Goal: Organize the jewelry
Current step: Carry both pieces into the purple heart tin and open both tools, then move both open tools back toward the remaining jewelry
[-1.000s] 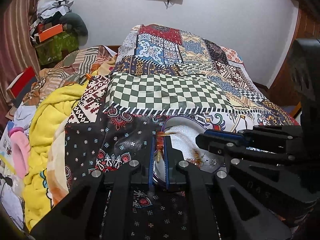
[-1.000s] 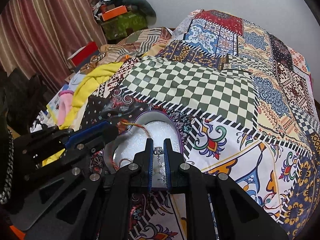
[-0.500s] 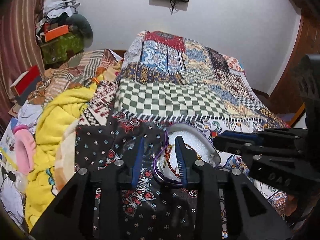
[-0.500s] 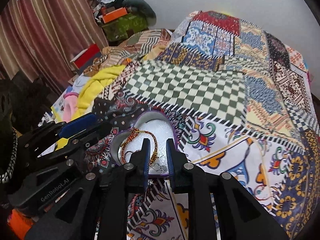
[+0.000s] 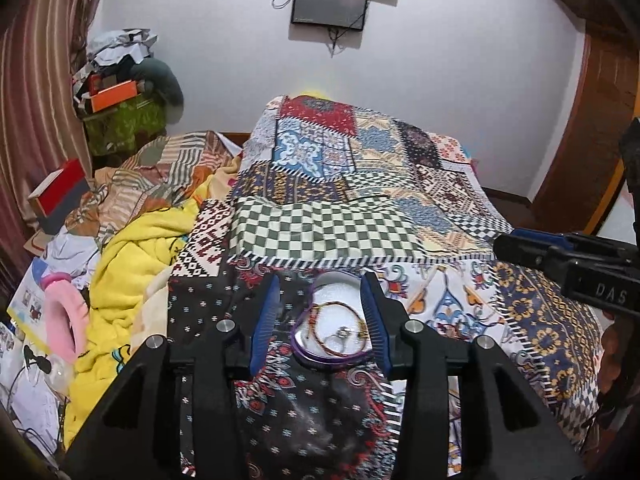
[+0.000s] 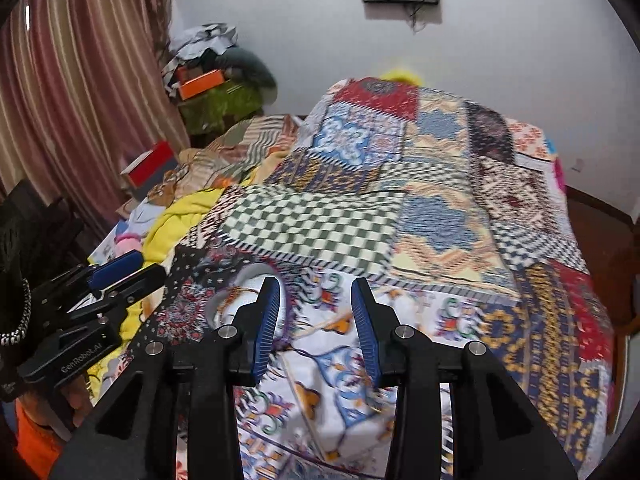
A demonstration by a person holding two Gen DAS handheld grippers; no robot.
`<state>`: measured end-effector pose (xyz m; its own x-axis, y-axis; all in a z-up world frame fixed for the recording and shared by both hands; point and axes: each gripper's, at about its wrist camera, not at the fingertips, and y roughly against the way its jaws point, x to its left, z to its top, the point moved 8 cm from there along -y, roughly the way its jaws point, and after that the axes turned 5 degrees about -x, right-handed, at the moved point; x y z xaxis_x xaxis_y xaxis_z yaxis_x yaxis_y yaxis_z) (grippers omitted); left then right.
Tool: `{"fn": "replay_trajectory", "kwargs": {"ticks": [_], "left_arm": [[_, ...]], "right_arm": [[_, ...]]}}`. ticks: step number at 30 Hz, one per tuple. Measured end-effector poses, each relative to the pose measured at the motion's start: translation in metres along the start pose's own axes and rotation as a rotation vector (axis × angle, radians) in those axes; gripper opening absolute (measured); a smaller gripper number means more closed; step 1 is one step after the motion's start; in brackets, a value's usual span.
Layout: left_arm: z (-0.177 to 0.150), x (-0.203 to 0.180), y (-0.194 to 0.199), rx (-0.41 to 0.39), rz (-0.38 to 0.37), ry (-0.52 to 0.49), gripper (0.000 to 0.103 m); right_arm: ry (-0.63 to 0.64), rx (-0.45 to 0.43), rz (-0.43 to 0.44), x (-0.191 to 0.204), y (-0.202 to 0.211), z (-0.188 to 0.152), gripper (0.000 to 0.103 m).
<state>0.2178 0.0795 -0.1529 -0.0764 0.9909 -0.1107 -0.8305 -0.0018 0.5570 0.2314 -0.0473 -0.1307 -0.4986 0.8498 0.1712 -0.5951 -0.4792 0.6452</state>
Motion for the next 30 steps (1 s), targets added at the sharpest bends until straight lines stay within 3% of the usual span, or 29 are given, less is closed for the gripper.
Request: {"fn": "replay_trajectory", "kwargs": {"ticks": [11,21,30], "left_arm": [[-0.016,-0.054,-0.005,0.053,-0.086,-0.067,0.045],[-0.055,-0.102,-0.035,0.174,-0.166,-0.126,0.045],[-0.094,-0.155,-0.069,0.302,-0.293,-0.172,0.045]], "right_arm": [[-0.050,0.017,-0.106,-0.061,0.027,-0.027,0.034],[-0.101,0.119,-0.181,-0.114,0.022,-0.077,0.034],[-0.156,0.157,-0.173,-0.136,0.025,-0.105,0.034]]}}
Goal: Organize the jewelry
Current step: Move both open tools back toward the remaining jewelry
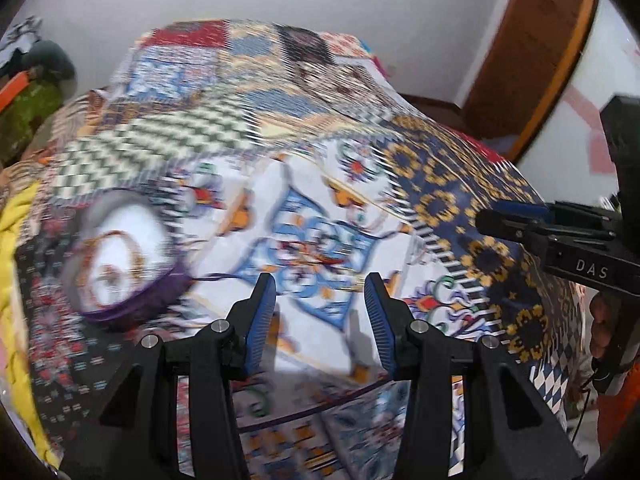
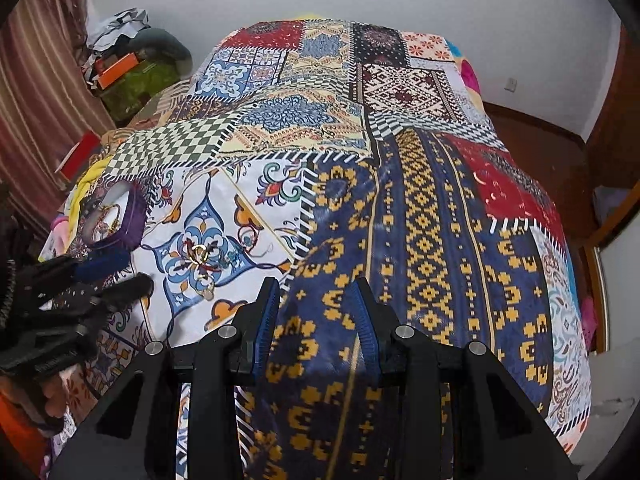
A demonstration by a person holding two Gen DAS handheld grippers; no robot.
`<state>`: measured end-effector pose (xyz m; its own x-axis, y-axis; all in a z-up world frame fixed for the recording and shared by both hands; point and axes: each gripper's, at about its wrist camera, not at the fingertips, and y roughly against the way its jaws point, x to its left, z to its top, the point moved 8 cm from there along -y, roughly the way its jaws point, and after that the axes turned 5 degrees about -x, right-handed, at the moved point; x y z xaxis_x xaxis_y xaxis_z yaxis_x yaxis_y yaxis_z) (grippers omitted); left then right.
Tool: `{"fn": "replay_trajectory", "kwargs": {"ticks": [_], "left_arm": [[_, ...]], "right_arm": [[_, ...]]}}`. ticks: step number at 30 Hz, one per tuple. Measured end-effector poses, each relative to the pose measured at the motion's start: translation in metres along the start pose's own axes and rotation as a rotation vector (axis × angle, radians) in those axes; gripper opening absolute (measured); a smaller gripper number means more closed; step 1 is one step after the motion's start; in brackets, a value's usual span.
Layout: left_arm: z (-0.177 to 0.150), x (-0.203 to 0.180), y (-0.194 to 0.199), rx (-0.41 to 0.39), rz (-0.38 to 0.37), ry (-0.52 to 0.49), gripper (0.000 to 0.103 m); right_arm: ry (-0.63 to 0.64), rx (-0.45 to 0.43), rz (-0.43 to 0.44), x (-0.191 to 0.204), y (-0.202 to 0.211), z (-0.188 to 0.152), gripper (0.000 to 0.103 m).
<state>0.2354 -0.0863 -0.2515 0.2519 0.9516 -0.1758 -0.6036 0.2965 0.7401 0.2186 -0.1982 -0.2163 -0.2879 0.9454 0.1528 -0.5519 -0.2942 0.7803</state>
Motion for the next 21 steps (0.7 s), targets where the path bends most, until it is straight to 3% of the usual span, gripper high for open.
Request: {"fn": "replay_trajectory", "kwargs": {"ticks": [6,10,13,15,21], "left_arm": [[-0.008,-0.020,-0.041,0.077,-0.018,-0.045,0.041],[-0.008,-0.021,-0.048,0.065,-0.027,-0.054,0.025],[-0.010,-0.022,-0.049,0.061,-0.041,-0.052,0.022],[-0.010,-0.020,-0.048,0.061,-0.040,-0.044,0.007],[-0.012,-0.003,-0.032,0.041,0.008,-0.014,0.007]], "right_arm": [[0.010,-0.007,0.023,0.001,0.003,-0.001,0.034],[0.011,-0.003,0.032,0.002,0.001,-0.003,0.034],[0.001,0.005,0.044,0.005,-0.002,-0.005,0.034],[-0.008,0.007,0.051,0.008,-0.003,-0.005,0.034],[0.012,0.019,0.068,0.021,-0.006,-0.004,0.034]]}}
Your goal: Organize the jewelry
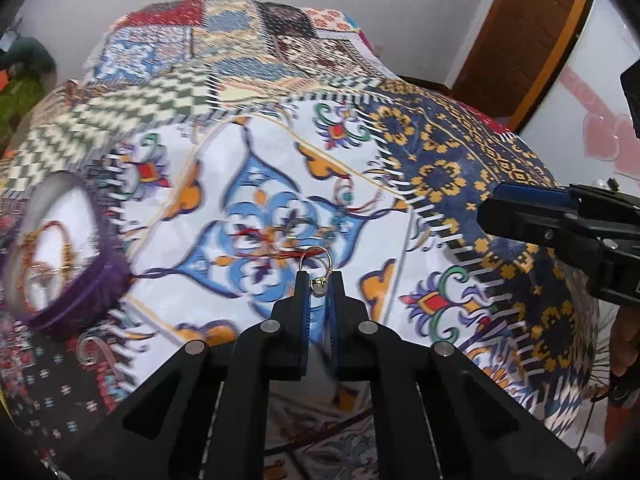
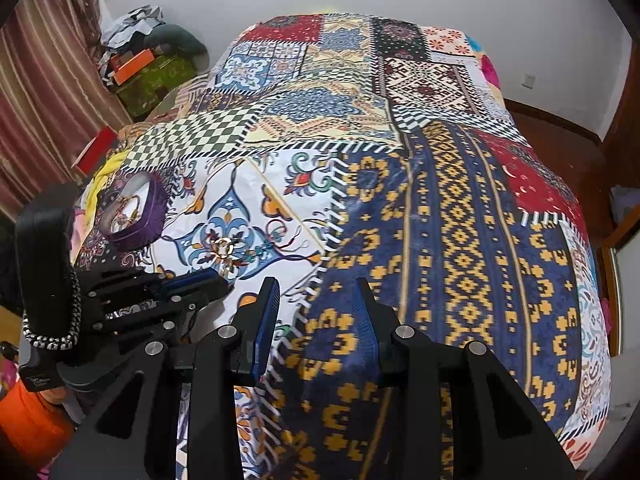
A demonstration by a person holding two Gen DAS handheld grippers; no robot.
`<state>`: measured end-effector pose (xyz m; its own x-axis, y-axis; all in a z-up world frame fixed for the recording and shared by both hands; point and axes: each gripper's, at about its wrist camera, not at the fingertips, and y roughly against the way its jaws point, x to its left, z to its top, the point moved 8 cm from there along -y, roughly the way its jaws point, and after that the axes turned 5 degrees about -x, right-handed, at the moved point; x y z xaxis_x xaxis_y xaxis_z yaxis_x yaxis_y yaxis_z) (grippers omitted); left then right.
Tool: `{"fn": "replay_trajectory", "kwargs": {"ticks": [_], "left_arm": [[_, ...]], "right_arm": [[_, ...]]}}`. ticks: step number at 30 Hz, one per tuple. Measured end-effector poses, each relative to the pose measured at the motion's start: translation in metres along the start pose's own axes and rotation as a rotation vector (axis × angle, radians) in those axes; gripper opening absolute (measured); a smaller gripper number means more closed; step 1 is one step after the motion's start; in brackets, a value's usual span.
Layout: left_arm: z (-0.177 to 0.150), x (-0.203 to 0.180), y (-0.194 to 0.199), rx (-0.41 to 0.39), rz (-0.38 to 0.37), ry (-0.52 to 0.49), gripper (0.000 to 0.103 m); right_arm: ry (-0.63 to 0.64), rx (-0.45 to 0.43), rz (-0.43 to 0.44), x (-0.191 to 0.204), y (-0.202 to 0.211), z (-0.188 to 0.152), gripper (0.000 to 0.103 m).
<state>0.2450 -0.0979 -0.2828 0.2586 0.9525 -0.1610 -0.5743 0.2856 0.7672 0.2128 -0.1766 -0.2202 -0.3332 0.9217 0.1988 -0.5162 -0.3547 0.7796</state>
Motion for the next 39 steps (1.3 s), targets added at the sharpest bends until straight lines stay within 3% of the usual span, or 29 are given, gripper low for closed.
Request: {"fn": "replay_trajectory", "kwargs": {"ticks": [12,18,24,28,33,39], "left_arm": [[0.009,0.056,0.051,-0.111,0.114,0.036,0.007],[0.015,0.066,0.061,-0.143,0.124,0.053,0.007],[0.014,0.070,0.064,-0.149,0.130,0.058,0.007],[0.015,0.071,0.069,-0.156,0.127,0.075,0.007],[0.021,0.071,0.084,-0.182,0.147,0.064,0.007],[0.027,0.077,0.106,-0.217,0.178,0.066,0.007]], "right_arm": [[0.123,0.115,0.006,0.033,-0.047,0.011,0.034],[0.081,0.220,0.018,0.032,-0.083,0.012,0.034],[0.010,0.217,0.061,0.027,-0.088,0.014,0.032],[-0.006,0.216,0.064,0.027,-0.089,0.015,0.007],[-0.032,0.219,0.103,0.033,-0.085,0.019,0.006],[0.019,0.125,0.115,0.047,-0.051,0.041,0.005]]}}
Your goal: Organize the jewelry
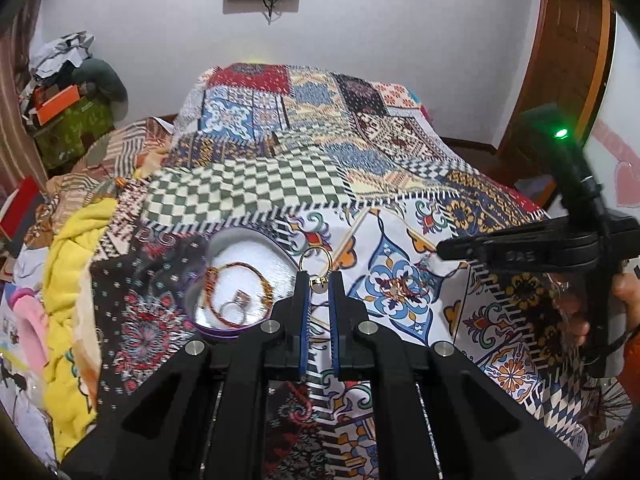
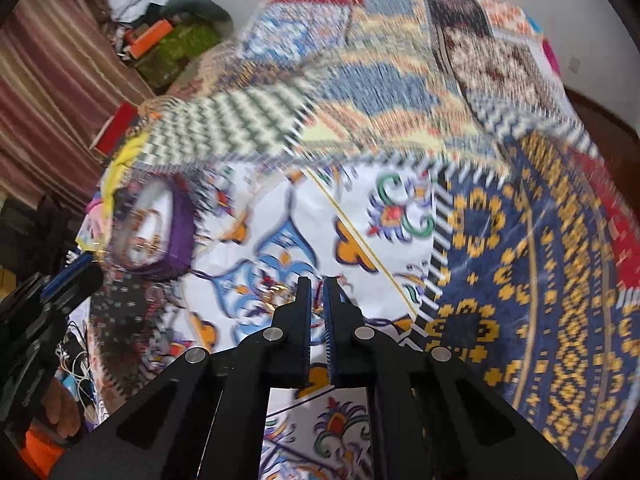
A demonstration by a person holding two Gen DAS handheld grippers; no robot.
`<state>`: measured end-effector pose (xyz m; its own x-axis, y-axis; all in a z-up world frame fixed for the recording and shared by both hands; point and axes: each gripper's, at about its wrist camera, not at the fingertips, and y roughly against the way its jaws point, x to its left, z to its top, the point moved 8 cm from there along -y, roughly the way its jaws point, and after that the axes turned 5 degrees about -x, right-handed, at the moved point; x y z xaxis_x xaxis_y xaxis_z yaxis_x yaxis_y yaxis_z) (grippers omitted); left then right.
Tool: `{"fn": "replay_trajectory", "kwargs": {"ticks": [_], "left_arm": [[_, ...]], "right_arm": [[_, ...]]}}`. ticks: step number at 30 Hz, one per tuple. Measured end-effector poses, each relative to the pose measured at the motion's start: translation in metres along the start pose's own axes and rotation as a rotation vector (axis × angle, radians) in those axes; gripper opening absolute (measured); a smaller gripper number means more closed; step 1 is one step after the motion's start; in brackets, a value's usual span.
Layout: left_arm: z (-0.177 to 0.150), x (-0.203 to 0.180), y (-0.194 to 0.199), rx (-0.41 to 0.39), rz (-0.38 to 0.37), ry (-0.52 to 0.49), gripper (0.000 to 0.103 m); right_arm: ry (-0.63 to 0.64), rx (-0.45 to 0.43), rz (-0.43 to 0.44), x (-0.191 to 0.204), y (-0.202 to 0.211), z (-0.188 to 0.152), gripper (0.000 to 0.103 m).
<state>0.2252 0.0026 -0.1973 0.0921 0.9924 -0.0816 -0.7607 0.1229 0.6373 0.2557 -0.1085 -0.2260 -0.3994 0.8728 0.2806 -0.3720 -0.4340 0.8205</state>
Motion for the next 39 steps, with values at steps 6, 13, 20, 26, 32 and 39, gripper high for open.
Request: {"fn": "replay_trajectory", "kwargs": {"ticks": [6,13,20,26,32,39], "left_arm": [[0.009,0.008,0.019,-0.036,0.016,0.018,0.007],[0.013,0.012,0.031,-0.058,0.032,0.012,0.007],[0.005,0.016,0.023,-0.035,0.031,0.027,0.007],[-0.001,0.018,0.011,-0.010,0.032,0.020,0.007],[-0.007,0.022,-0.002,0.015,0.030,0.031,0.007],[-0.010,0.022,-0.007,0.026,0.026,0.041,0.007]], "right_arm": [[0.090,-0.110,0.000,0.031,0.043,0.020,0.005],[0.072,-0.066,-0.038,0.024,0.034,0.022,0.007],[-0.035,0.091,-0.041,0.000,-0.012,-0.005,0.008],[-0.108,0.175,-0.027,-0.017,-0.043,-0.016,0.008],[-0.067,0.136,-0.047,-0.015,-0.051,-0.008,0.008],[-0.004,0.113,-0.079,-0.009,-0.054,-0.008,0.008]]}}
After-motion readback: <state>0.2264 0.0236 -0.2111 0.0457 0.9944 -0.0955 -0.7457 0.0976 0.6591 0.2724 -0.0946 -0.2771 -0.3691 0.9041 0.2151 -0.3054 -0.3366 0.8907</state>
